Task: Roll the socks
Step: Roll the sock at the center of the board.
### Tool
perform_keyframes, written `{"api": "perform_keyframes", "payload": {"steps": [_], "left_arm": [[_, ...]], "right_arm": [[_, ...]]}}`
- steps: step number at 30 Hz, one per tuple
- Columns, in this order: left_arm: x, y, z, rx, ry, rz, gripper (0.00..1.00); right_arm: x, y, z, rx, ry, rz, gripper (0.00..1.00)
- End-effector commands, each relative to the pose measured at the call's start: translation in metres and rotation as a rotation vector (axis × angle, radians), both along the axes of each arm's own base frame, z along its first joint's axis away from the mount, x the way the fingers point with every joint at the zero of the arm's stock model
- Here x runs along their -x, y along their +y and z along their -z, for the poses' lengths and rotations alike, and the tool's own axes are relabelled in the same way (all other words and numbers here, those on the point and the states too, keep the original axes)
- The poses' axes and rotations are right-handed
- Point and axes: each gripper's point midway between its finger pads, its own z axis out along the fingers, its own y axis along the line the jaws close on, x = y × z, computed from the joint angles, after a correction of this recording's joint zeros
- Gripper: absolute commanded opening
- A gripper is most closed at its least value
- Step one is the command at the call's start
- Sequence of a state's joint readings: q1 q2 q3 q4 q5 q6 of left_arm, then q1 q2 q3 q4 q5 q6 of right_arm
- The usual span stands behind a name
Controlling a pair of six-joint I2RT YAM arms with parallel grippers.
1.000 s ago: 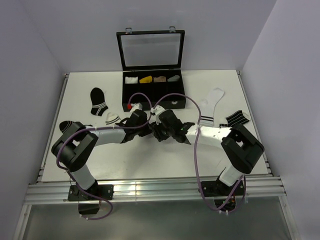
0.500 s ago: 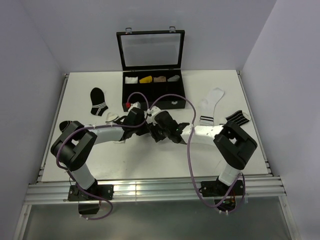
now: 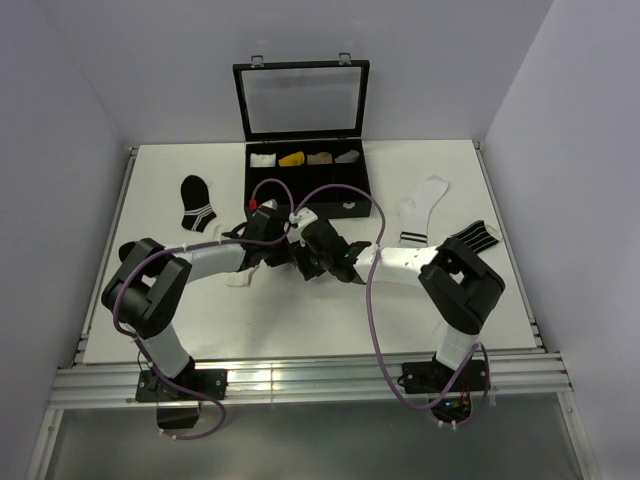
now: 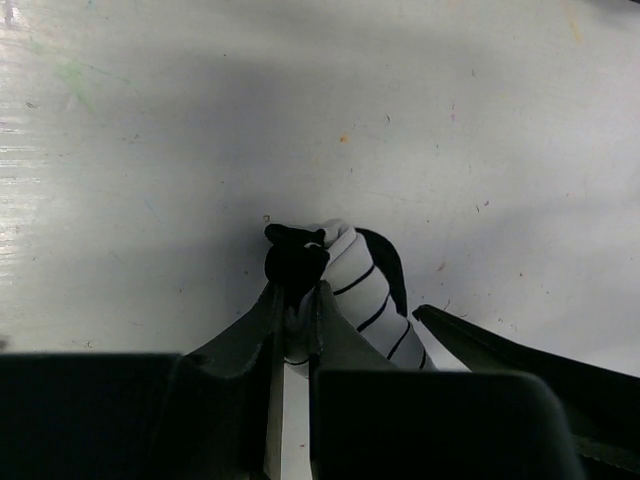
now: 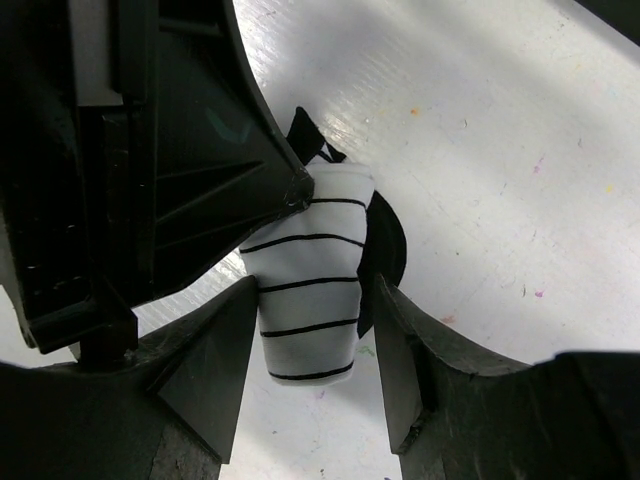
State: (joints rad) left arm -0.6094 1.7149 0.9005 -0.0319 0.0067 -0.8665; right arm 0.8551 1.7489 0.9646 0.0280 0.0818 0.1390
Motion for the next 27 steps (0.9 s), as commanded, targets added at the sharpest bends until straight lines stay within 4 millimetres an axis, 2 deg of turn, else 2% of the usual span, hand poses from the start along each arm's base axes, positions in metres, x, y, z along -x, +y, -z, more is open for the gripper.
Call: {"api": "perform_keyframes", "payload": {"steps": [1,6,7,10,11,13,15,18,20,23,27], "left_arm": [[0.014,-0.016,-0.006,0.023,0.048,0.101,0.0],[0.014,-0.018,-0.003,0.033,0.046,0.099,0.0],[0.015,-0.016,-0.001,0.028,0.048,0.098,0.0],[0.018,-0.013,0.006,0.02,0.062,0.093,0.0],[0.02,-0.013,0.007,0.021,0.066,0.099,0.0],[0.021,-0.013,0.009,0.017,0.075,0.102,0.0],[0.022,-0.013,0.01,0.009,0.083,0.11,0.0],[0.021,-0.012,0.01,-0.01,0.086,0.115,0.0],[0.022,-0.009,0.009,-0.022,0.09,0.115,0.0],[0.022,-0.009,0.006,-0.029,0.091,0.114,0.0],[0.022,-0.008,0.006,-0.041,0.101,0.118,0.0]], "right_arm": [[0.043,-0.019,0.053,0.177,0.148,-0.089,0.57],[0.044,-0.011,0.032,0.079,0.134,-0.071,0.56],[0.043,-0.008,0.017,0.025,0.112,-0.07,0.56],[0.034,-0.012,-0.003,-0.057,0.064,-0.029,0.56],[0.031,-0.013,-0.019,-0.095,0.026,-0.023,0.57],[0.029,-0.018,-0.026,-0.122,-0.026,-0.01,0.57],[0.026,-0.022,-0.048,-0.173,-0.106,0.002,0.57],[0.026,-0.03,-0.065,-0.239,-0.187,0.019,0.59],[0.025,-0.034,-0.065,-0.243,-0.222,0.023,0.61],[0.021,-0.033,-0.059,-0.203,-0.22,0.013,0.59],[0.02,-0.021,-0.055,-0.176,-0.236,-0.035,0.59]]}}
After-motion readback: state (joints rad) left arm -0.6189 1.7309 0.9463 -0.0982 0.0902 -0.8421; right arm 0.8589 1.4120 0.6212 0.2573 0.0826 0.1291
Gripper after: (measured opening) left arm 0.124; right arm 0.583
